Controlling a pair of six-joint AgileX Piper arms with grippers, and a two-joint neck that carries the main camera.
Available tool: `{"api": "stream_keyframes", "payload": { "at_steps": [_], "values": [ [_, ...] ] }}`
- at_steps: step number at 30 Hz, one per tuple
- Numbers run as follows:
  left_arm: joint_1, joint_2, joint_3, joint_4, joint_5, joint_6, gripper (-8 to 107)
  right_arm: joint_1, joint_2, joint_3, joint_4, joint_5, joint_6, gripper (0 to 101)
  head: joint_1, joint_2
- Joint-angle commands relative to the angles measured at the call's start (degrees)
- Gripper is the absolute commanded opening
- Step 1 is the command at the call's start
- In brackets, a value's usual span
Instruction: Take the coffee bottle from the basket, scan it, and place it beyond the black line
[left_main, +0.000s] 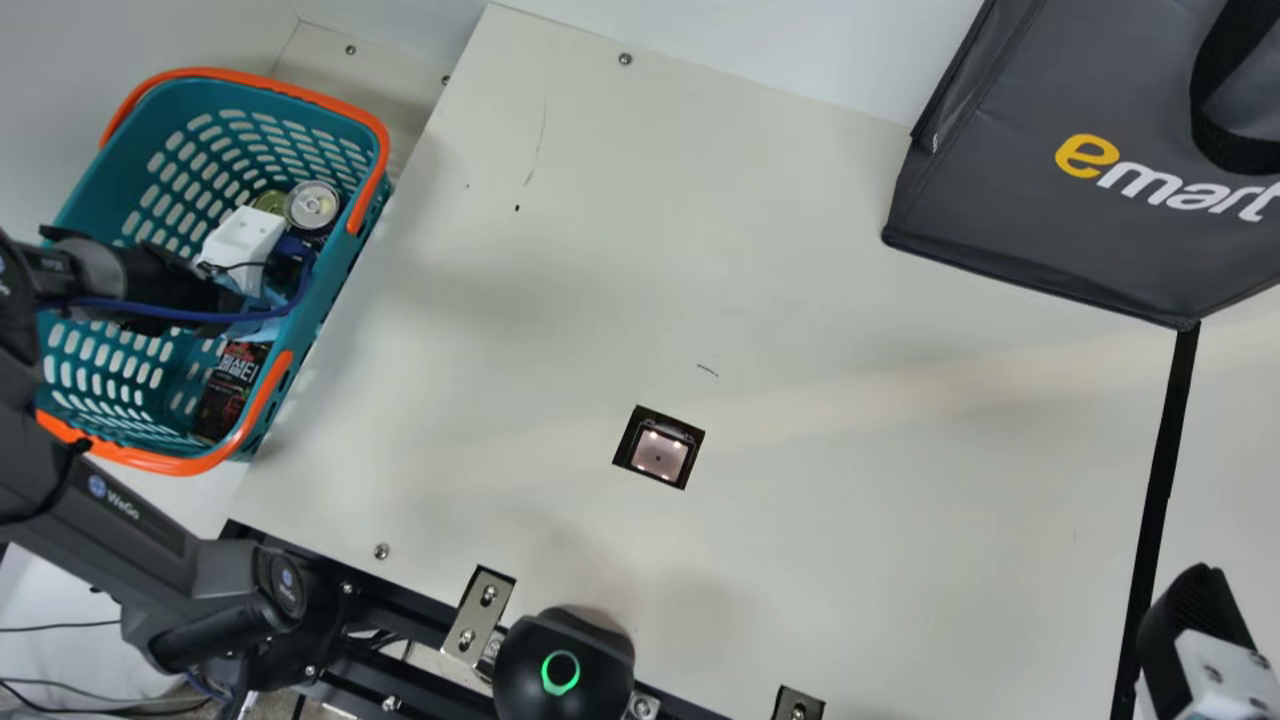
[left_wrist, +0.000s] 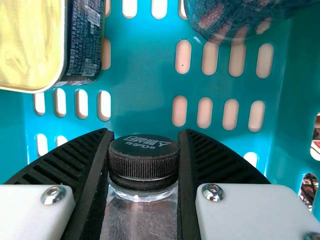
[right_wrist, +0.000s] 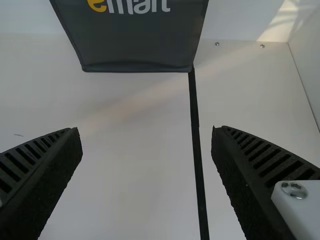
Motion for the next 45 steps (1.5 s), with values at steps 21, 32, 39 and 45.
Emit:
{"api": "stream_keyframes", "payload": {
  "at_steps": [21, 32, 39, 45],
  "values": [
    [1.6, -10.2, 0.5, 1.2, 5.8, -3.2, 10, 0.0, 0.0, 0.0, 0.0, 0.1, 0.0, 91, -1.5, 0.1],
    [3.7, -18.1, 1.4, 5.6, 11.0, -7.5, 10, 0.0, 0.0, 0.0, 0.0, 0.1, 0.0, 91, -1.5, 0.1],
    [5.5, -23.9, 2.2, 7.8, 15.8, -9.9, 10, 0.0, 0.0, 0.0, 0.0, 0.1, 0.0, 91, -1.5, 0.1],
    [7.2, -28.3, 2.4, 9.3, 20.0, -11.4, 10, 0.0, 0.0, 0.0, 0.0, 0.1, 0.0, 91, -1.5, 0.1]
  ]
}}
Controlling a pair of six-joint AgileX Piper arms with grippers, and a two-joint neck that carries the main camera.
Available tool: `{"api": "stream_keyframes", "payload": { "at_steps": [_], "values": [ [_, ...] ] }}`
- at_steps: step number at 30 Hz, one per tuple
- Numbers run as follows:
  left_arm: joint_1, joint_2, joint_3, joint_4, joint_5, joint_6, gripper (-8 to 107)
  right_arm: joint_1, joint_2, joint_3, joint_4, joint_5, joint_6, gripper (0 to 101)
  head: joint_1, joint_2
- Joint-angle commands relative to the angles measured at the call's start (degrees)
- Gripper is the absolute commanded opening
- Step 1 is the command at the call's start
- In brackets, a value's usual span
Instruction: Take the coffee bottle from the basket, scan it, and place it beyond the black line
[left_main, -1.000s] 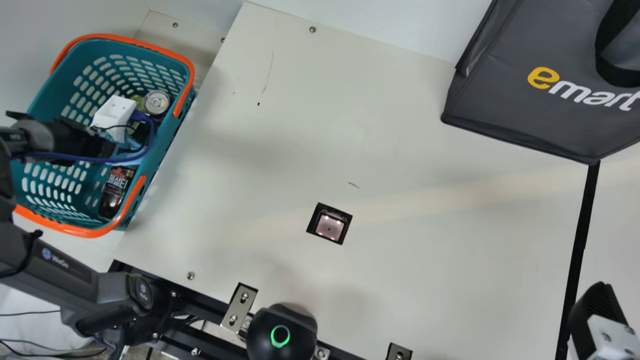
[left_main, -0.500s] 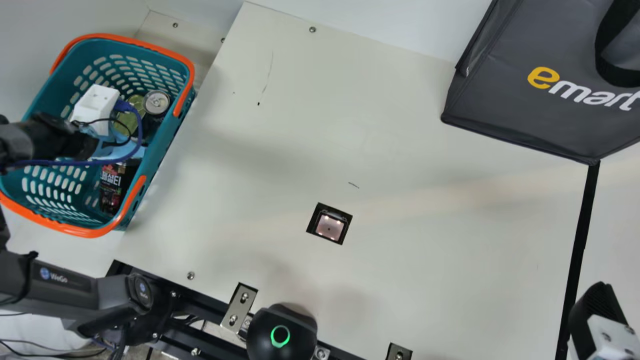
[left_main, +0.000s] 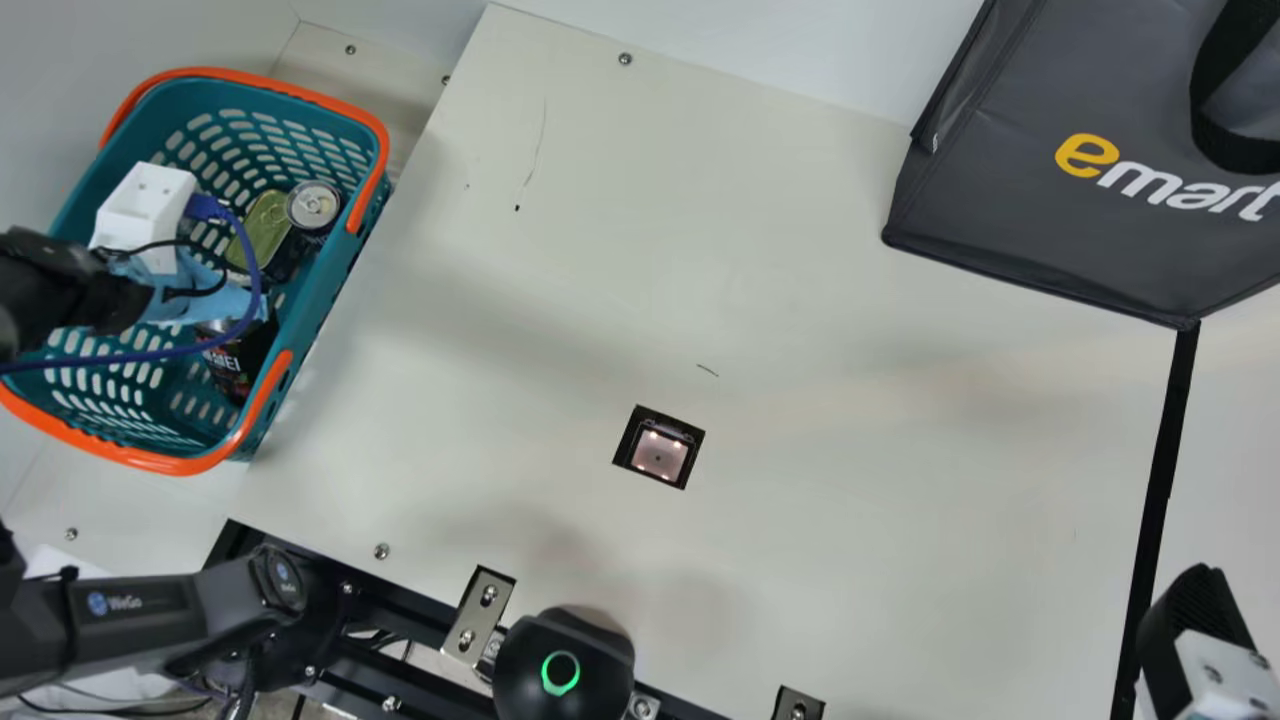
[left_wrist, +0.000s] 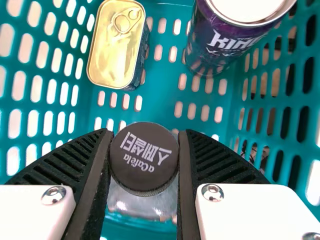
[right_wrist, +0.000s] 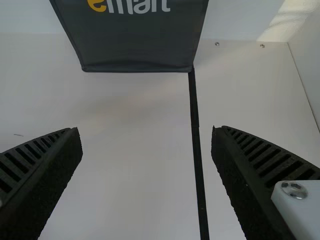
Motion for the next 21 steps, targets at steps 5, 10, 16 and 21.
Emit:
{"api": "stream_keyframes", "payload": {
  "at_steps": [5, 10, 16, 21],
  "values": [
    [1.6, -4.1, -0.2, 1.1, 4.1, -0.9, 10, 0.0, 0.0, 0.0, 0.0, -0.1, 0.0, 91, -1.5, 0.1],
    [2.7, -6.6, -0.9, 1.7, 6.8, -1.6, 10, 0.0, 0.0, 0.0, 0.0, -0.1, 0.0, 91, -1.5, 0.1],
    [3.1, -9.0, -2.9, 2.0, 10.0, -3.4, 10, 0.0, 0.0, 0.0, 0.0, -0.1, 0.0, 91, -1.5, 0.1],
    [3.2, -10.7, -6.3, 2.0, 13.5, -5.4, 10, 0.0, 0.0, 0.0, 0.0, -0.1, 0.0, 91, -1.5, 0.1]
  ]
}}
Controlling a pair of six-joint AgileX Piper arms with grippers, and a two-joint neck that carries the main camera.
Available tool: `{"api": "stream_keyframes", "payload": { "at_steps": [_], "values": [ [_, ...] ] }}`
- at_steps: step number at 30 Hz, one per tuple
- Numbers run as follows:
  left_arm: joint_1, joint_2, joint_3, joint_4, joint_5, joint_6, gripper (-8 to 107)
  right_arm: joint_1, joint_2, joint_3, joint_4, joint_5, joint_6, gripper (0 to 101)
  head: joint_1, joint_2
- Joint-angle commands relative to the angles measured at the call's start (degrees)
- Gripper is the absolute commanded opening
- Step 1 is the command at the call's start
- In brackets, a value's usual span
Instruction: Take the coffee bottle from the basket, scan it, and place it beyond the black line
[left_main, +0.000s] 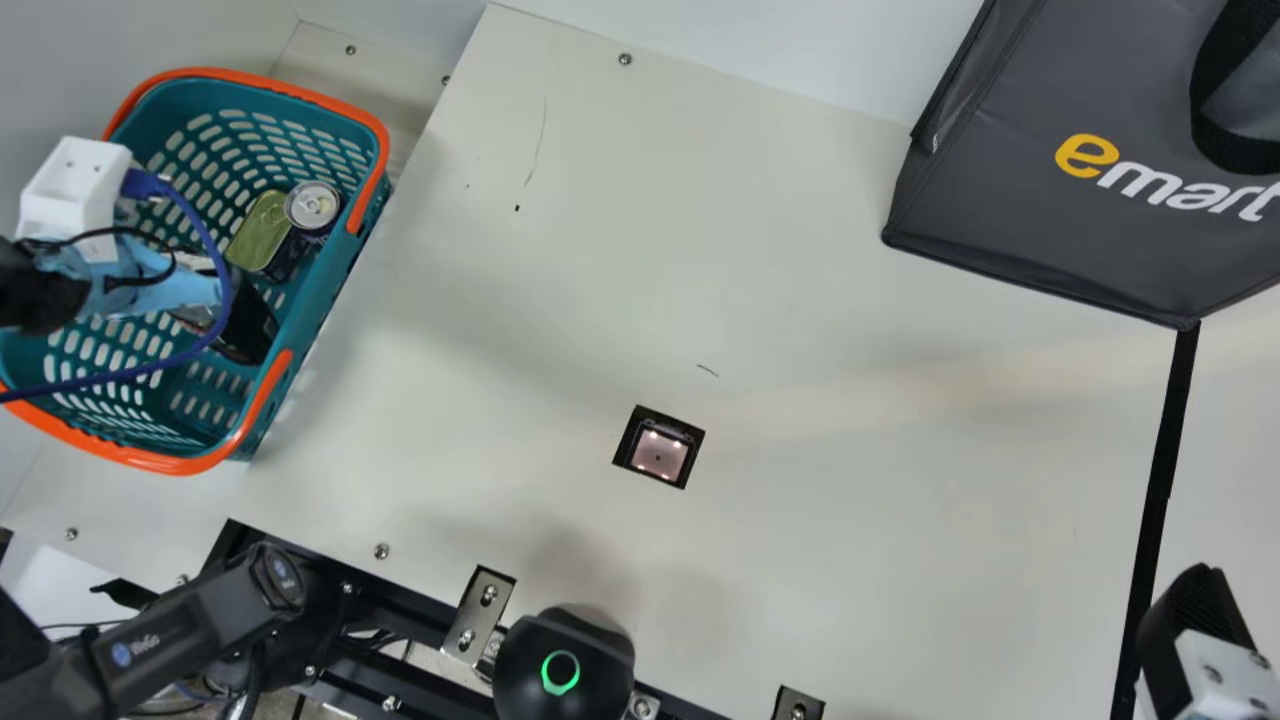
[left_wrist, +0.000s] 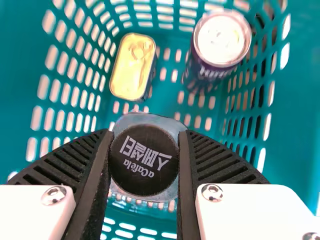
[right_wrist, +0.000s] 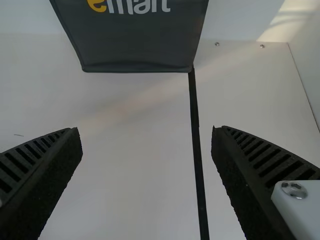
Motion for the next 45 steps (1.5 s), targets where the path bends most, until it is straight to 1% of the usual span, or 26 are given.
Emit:
{"api": "stream_keyframes", "payload": {
  "at_steps": [1, 16, 27, 33, 45],
  "values": [
    [0.1, -0.5, -1.8, 0.0, 1.7, -0.8, 10, 0.0, 0.0, 0.0, 0.0, 0.0, 0.0, 91, -1.5, 0.1],
    [-0.4, -1.6, -16.0, -1.2, 11.5, -5.3, 10, 0.0, 0.0, 0.0, 0.0, 0.0, 0.0, 91, -1.5, 0.1],
    [-2.5, -1.4, -26.2, -2.8, 18.4, -7.5, 10, 0.0, 0.0, 0.0, 0.0, 0.0, 0.0, 91, -1.5, 0.1],
    [-4.3, -1.7, -29.3, -3.3, 21.1, -7.5, 10, 0.0, 0.0, 0.0, 0.0, 0.0, 0.0, 91, -1.5, 0.1],
    [-9.9, -3.3, -32.2, -3.5, 24.6, -8.6, 10, 0.0, 0.0, 0.0, 0.0, 0.0, 0.0, 91, -1.5, 0.1]
  ]
}}
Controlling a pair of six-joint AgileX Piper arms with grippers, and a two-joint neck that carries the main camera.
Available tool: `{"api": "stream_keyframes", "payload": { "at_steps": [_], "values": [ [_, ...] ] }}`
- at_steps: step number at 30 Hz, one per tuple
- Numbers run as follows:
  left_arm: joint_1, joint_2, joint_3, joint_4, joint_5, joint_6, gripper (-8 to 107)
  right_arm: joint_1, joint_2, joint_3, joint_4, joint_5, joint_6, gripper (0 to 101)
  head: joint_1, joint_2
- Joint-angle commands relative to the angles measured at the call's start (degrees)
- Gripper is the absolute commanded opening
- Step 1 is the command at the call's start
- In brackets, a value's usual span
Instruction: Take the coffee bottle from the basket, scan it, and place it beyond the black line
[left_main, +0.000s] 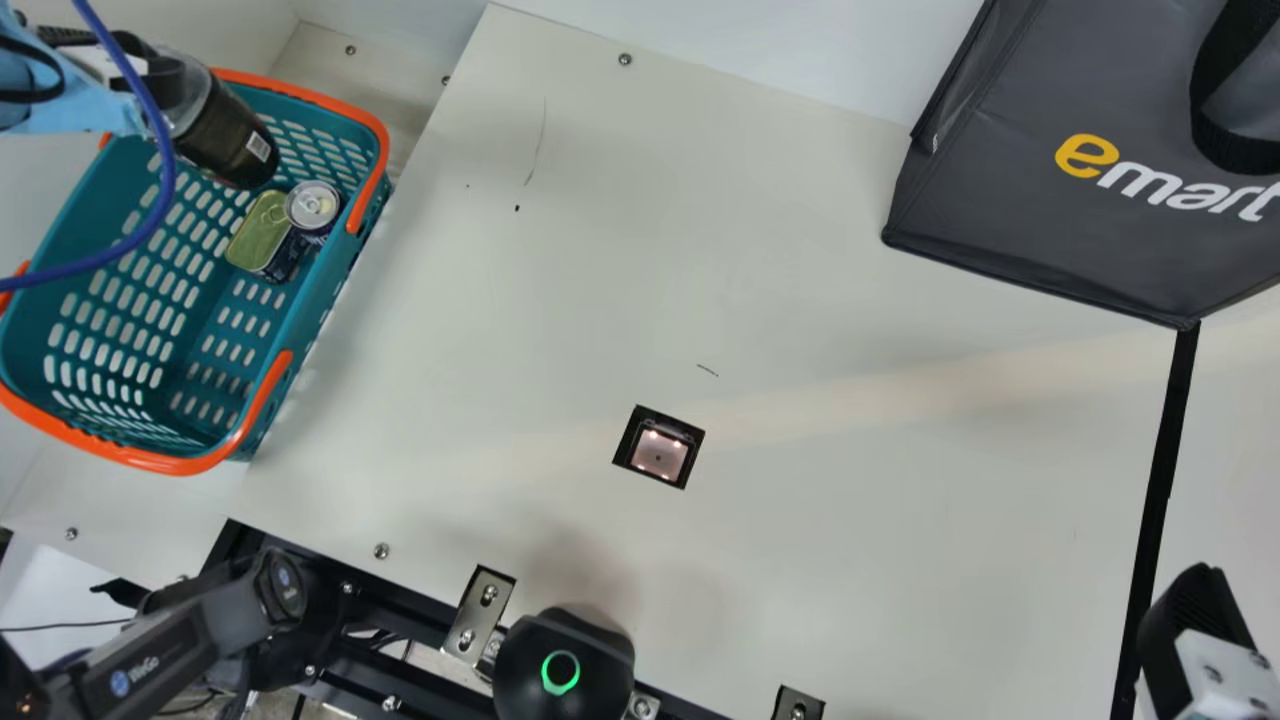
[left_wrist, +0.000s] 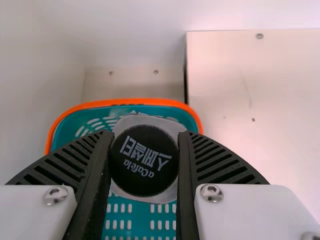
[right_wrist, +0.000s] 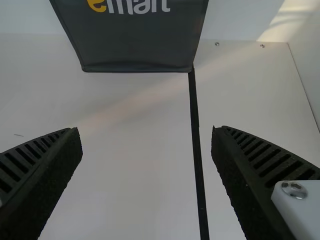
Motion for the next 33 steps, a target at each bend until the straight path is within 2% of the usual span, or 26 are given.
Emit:
{"api": "stream_keyframes", "payload": {
  "at_steps": [1, 15, 33],
  "values": [
    [-1.2, -0.2, -0.3, 0.0, 0.4, -0.4, 10, 0.0, 0.0, 0.0, 0.0, 0.0, 0.0, 91, -1.5, 0.1],
    [-12.7, -3.6, 1.2, 0.4, 1.1, -2.1, 10, 0.0, 0.0, 0.0, 0.0, 0.0, 0.0, 91, -1.5, 0.1],
    [-31.5, -6.4, 6.7, 2.6, -3.1, -5.0, 10, 0.0, 0.0, 0.0, 0.0, 0.0, 0.0, 91, -1.5, 0.1]
  ]
}}
